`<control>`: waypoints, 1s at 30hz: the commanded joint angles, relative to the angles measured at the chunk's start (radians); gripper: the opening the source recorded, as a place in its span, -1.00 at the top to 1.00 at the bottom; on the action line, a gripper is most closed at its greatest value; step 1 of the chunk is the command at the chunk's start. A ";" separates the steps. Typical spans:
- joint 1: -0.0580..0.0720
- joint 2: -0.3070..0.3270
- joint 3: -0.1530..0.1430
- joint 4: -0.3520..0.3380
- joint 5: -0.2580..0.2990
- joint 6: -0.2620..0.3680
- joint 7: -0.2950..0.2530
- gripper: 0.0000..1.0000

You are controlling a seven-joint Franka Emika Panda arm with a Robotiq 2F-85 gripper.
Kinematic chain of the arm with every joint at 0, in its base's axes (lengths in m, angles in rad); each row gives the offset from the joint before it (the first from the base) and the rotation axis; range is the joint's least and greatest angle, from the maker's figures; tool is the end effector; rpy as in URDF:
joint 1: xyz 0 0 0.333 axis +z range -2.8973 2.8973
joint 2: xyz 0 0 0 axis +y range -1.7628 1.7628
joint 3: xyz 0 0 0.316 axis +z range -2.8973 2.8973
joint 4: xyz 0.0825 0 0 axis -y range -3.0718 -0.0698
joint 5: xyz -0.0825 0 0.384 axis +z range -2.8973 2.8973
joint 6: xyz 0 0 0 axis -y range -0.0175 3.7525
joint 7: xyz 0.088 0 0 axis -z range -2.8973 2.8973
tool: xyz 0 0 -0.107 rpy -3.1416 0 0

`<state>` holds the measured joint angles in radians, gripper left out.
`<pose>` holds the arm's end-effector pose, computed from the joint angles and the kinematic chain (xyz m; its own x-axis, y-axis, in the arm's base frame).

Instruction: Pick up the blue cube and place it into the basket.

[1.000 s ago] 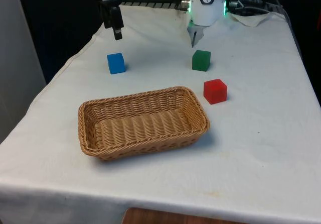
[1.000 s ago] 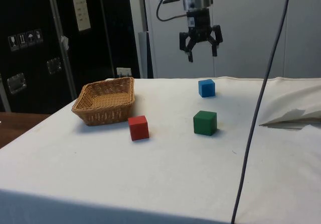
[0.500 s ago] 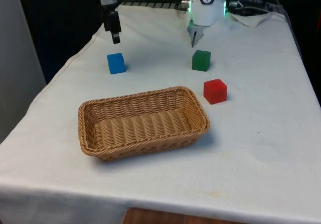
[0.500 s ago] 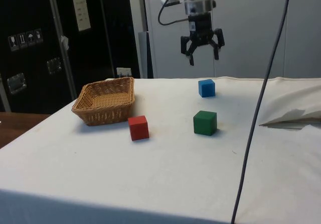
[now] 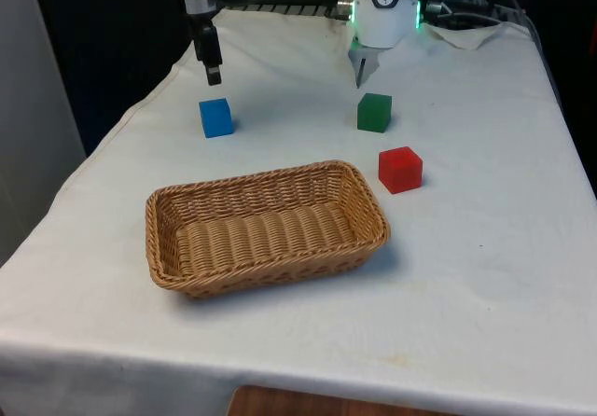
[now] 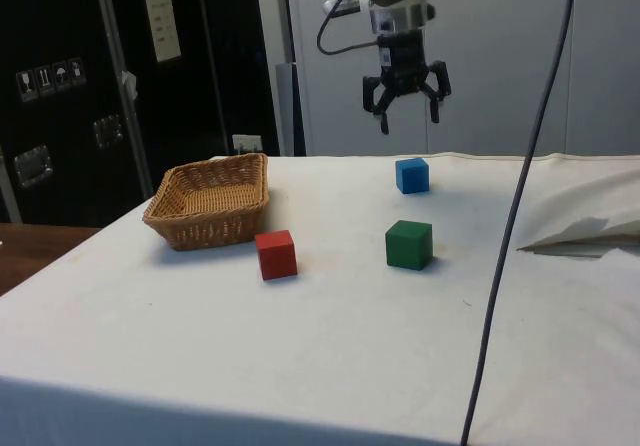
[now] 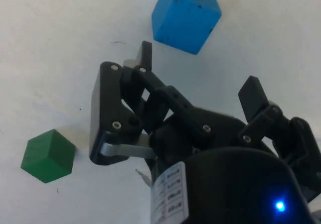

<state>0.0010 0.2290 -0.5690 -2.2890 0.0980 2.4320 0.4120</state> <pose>0.4412 -0.2840 0.2632 0.4996 -0.8661 -0.0150 -0.8632 -0.4992 0.0745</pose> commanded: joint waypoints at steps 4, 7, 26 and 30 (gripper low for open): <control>-0.003 -0.006 0.002 -0.020 0.015 0.024 -0.012 -1.00; -0.004 -0.001 0.009 -0.028 0.028 0.041 -0.017 -1.00; 0.002 0.043 0.026 -0.054 0.123 0.123 -0.061 -1.00; -0.005 0.047 0.048 -0.075 0.184 0.162 -0.102 -1.00</control>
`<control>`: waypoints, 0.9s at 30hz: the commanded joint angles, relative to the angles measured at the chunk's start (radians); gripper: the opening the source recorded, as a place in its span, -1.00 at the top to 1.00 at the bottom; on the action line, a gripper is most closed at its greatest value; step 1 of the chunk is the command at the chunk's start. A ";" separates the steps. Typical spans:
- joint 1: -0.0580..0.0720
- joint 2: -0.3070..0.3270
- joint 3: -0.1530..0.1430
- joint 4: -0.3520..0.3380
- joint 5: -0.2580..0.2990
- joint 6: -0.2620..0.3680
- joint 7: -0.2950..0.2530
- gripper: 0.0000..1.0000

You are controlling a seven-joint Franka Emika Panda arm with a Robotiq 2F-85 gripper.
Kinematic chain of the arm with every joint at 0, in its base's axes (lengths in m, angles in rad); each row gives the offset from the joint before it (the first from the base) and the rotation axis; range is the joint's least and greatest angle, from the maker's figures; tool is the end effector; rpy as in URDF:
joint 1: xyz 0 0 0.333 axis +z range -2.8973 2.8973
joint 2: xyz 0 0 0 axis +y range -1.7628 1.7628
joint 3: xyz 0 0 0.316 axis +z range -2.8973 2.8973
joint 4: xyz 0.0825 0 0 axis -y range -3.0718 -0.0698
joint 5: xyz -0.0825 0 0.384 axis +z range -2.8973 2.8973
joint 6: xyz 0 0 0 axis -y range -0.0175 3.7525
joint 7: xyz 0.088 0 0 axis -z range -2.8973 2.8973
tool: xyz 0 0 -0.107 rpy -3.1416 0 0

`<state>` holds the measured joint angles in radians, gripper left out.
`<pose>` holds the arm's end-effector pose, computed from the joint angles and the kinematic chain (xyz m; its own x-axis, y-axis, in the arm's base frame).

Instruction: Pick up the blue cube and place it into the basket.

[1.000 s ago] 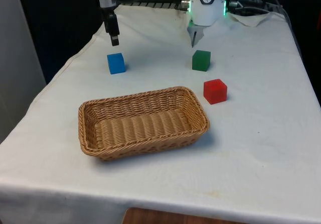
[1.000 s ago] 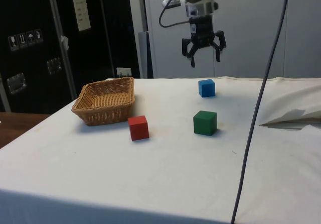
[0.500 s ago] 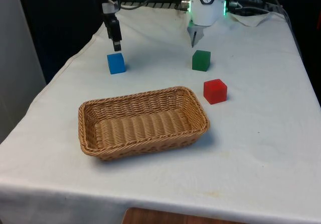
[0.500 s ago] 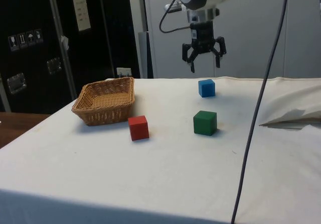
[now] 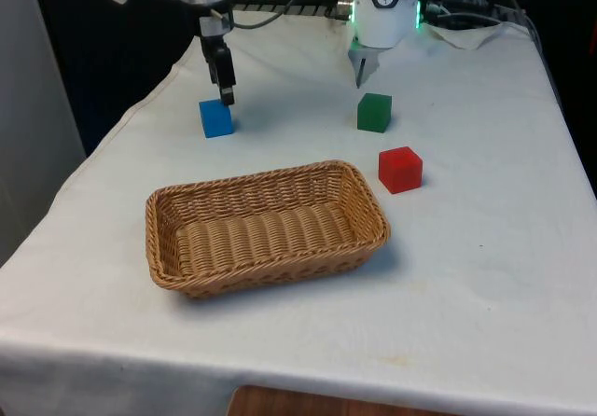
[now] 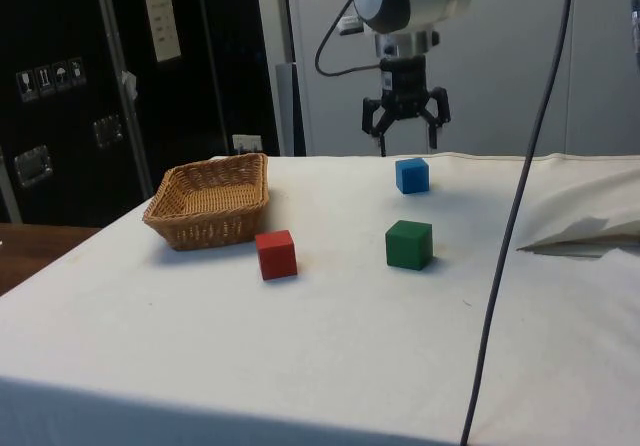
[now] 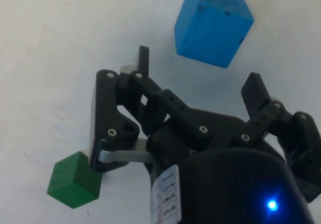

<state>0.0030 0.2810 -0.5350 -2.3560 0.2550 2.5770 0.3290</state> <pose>0.4344 -0.2682 0.2259 0.4876 -0.8731 -0.0031 -0.8730 -0.4876 0.0095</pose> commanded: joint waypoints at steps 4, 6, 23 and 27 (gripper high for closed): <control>-0.009 0.009 0.022 -0.024 0.068 0.044 -0.049 -1.00; -0.009 0.013 0.024 -0.026 0.077 0.049 -0.055 -1.00; -0.012 0.045 0.043 -0.041 0.196 0.142 -0.183 -1.00; -0.014 0.066 0.052 -0.039 0.227 0.163 -0.223 -1.00</control>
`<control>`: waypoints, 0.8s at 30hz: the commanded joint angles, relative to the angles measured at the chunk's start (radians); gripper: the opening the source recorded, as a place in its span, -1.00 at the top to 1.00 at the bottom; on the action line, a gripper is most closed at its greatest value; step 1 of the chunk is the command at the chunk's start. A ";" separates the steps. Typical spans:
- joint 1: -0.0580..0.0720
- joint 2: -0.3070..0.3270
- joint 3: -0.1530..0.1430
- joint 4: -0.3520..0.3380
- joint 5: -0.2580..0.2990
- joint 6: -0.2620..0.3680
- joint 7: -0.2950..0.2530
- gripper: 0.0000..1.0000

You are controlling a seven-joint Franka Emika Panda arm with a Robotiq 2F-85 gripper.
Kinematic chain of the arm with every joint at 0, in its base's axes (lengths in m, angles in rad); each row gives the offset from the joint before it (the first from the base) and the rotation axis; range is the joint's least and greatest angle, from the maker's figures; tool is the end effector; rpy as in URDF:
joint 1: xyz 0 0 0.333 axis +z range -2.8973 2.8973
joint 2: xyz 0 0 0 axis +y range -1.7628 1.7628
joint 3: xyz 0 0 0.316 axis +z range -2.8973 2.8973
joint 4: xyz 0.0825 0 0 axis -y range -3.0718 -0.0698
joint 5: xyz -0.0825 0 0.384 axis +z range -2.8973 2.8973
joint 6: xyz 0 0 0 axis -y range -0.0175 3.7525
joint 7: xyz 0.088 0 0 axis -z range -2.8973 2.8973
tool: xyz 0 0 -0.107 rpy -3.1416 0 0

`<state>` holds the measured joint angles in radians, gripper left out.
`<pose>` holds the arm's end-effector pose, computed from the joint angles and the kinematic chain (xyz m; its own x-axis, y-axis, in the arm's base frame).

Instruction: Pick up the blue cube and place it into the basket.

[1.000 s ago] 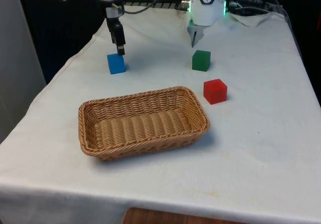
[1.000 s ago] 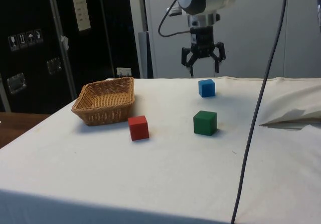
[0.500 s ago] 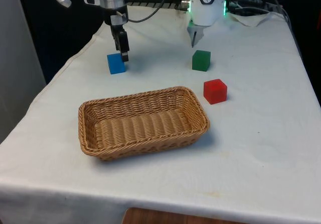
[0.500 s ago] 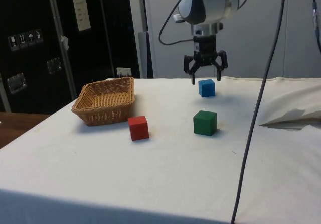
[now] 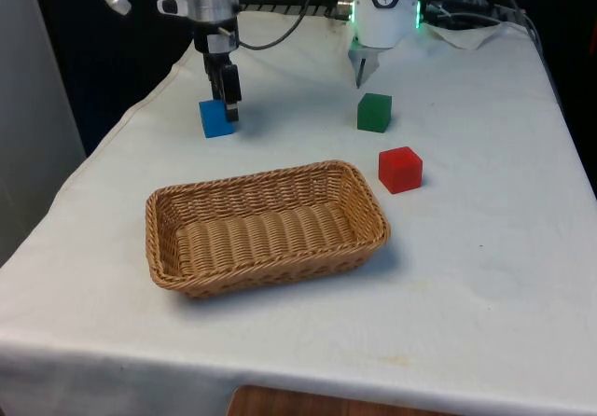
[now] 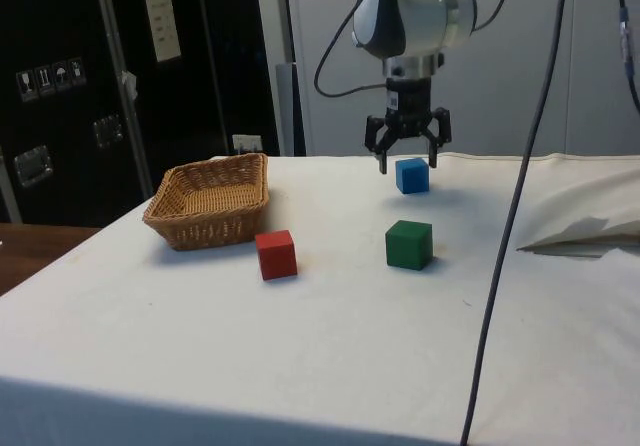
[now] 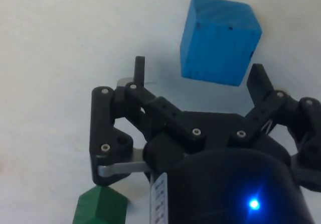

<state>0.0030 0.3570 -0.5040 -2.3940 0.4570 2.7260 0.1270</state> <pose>0.4248 -0.2639 0.1913 0.5272 -0.8487 0.0412 -0.8481 -0.5286 -0.0361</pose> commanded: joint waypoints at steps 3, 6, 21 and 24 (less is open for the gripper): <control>-0.014 0.002 0.024 0.001 0.034 0.020 -0.032 -1.00; -0.017 0.029 0.025 0.010 0.051 0.020 -0.054 -1.00; -0.016 0.085 0.011 0.042 0.046 0.004 -0.067 -1.00; -0.015 0.095 0.006 0.050 0.043 0.002 -0.067 -0.95</control>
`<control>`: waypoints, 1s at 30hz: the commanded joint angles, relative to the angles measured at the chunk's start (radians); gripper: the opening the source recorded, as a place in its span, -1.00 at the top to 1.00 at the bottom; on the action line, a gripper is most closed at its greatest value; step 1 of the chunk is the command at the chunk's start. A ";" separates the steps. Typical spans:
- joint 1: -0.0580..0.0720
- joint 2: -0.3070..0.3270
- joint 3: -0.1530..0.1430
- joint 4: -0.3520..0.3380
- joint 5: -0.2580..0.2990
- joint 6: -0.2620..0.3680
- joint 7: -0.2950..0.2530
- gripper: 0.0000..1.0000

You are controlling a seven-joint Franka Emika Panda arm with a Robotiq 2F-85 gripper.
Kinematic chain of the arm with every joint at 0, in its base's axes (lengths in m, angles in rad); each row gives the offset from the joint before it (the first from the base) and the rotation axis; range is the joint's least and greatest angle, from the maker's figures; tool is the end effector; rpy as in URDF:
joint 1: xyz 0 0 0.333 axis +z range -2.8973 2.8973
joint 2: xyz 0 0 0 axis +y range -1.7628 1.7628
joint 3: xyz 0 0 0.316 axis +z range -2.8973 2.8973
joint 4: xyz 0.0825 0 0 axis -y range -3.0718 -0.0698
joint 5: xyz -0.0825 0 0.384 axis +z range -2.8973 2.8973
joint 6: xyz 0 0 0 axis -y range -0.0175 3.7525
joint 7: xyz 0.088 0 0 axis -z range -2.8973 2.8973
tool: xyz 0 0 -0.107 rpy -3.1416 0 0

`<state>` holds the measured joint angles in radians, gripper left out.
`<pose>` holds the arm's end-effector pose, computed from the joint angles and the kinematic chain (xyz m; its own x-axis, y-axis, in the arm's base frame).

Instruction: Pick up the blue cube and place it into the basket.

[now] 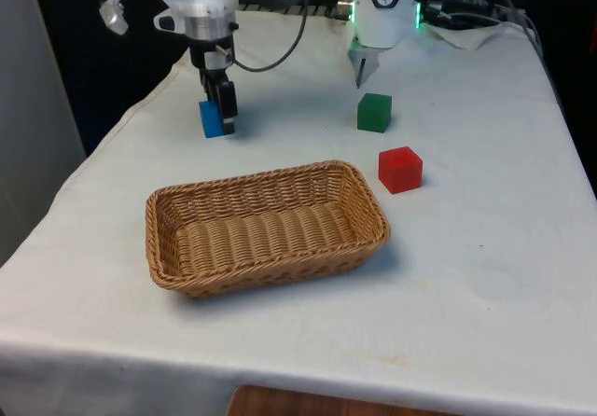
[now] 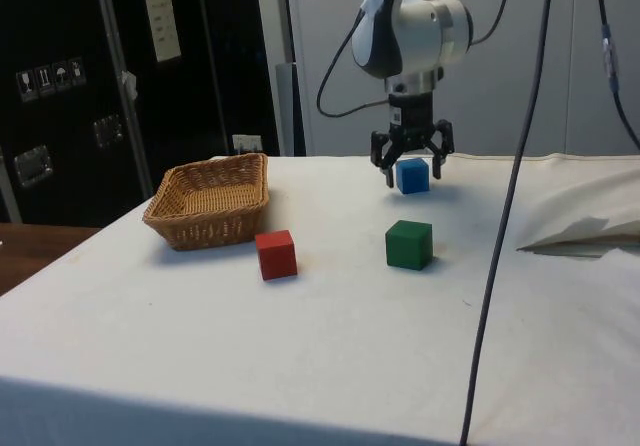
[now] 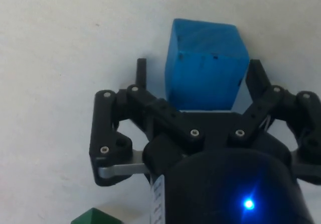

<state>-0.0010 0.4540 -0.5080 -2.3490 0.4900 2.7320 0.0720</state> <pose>0.4255 -0.2750 0.1649 0.5509 -0.8339 0.0334 -0.8345 -0.5508 0.0112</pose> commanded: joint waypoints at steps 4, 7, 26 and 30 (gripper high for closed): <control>-0.010 0.005 0.007 0.011 0.008 -0.006 -0.012 0.07; -0.001 0.008 -0.002 0.008 0.000 -0.002 -0.002 0.85; 0.012 -0.045 -0.041 0.017 -0.041 -0.046 -0.013 0.97; 0.013 -0.084 -0.052 0.014 -0.079 -0.066 -0.012 0.97</control>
<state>0.0020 0.3750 -0.5470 -2.3320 0.4270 2.6720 0.0510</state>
